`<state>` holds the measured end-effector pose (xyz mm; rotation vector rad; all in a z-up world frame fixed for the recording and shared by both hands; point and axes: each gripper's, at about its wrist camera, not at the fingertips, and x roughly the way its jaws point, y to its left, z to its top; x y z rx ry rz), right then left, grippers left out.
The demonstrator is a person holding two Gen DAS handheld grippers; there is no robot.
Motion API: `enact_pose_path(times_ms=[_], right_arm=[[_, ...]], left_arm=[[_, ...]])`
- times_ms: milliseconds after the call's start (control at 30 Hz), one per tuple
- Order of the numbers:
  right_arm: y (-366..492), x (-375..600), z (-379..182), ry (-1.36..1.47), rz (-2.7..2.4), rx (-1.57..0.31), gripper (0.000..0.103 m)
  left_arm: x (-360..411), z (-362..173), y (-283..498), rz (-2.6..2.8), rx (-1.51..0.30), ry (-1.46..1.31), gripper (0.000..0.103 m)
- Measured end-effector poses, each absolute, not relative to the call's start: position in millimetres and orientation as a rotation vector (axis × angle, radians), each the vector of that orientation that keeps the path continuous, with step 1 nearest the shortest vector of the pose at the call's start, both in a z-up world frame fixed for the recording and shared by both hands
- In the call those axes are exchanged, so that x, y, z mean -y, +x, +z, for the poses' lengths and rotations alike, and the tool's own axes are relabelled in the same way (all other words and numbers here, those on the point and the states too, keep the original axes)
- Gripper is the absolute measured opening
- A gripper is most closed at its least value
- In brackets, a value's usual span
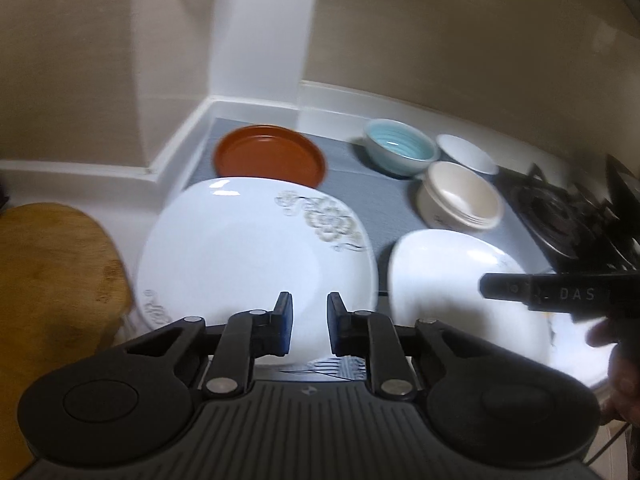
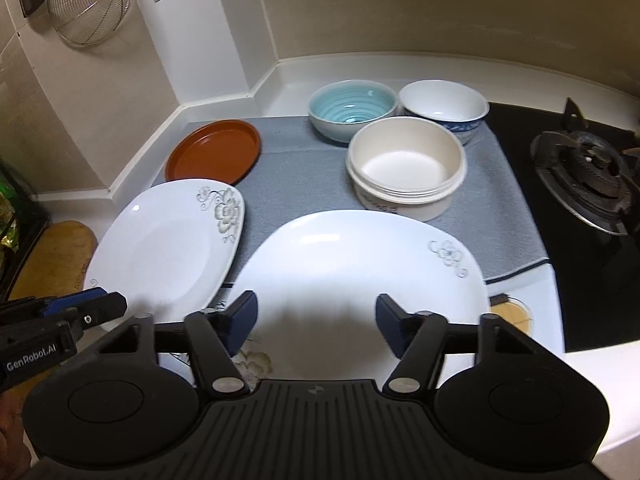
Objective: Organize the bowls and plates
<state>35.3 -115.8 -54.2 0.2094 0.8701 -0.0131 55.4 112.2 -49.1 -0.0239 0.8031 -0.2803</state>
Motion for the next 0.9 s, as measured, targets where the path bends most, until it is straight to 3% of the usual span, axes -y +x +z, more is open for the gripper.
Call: enact_pose_path(times_ms=[167,900], right_arm=[[54.6,102.9,-56.2,0.193,0.031,-0.832,0.046],[163.7,63.2,-83.1,0.163,0.141,-0.861,0.046]], left_arm=[[-137.0,-55.0,66.5,-0.157,-0.830,-0.064,0.020],[-202.2,-70.9,110.6,0.005,-0.824,-0.158,0.021]])
